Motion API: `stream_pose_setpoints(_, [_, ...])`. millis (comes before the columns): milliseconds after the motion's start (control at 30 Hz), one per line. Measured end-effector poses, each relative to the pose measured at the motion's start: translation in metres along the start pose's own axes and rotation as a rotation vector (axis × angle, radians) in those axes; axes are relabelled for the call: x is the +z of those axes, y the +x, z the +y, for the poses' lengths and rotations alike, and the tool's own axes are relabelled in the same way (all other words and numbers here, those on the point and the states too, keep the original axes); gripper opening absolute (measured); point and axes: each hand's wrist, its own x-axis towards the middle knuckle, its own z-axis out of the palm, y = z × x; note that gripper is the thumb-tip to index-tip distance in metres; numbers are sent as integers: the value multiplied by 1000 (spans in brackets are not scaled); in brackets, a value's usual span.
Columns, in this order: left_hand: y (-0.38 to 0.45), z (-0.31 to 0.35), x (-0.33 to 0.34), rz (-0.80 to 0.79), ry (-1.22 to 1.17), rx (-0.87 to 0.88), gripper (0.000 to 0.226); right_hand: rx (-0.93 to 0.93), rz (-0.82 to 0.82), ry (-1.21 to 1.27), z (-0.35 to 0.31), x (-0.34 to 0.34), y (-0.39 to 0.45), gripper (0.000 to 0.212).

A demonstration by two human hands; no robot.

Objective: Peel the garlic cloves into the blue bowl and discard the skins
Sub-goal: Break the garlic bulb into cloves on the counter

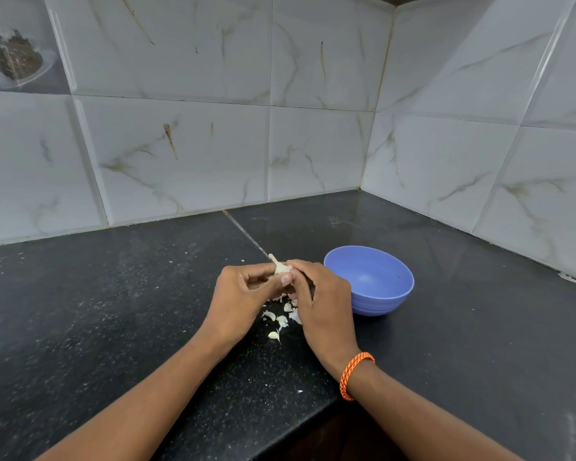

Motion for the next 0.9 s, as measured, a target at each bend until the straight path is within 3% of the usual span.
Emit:
stream_pose_setpoints(233, [2,2,-5,39,-122,-40,16,67,-41,202,-5,-3,1,18])
stream_pose_setpoints(433, [1,-1,-6,-23,-65,-25,14,-11,6,44,-3,-2,0,21])
stream_pose_setpoints(667, [4,-8,-6,9,40,-6,17,-2,32,-8,-2,-1,0,20])
stream_pose_setpoints(900, [4,-9,-7,17,116,16,19,9,-42,-16,-7,-1,-1,19])
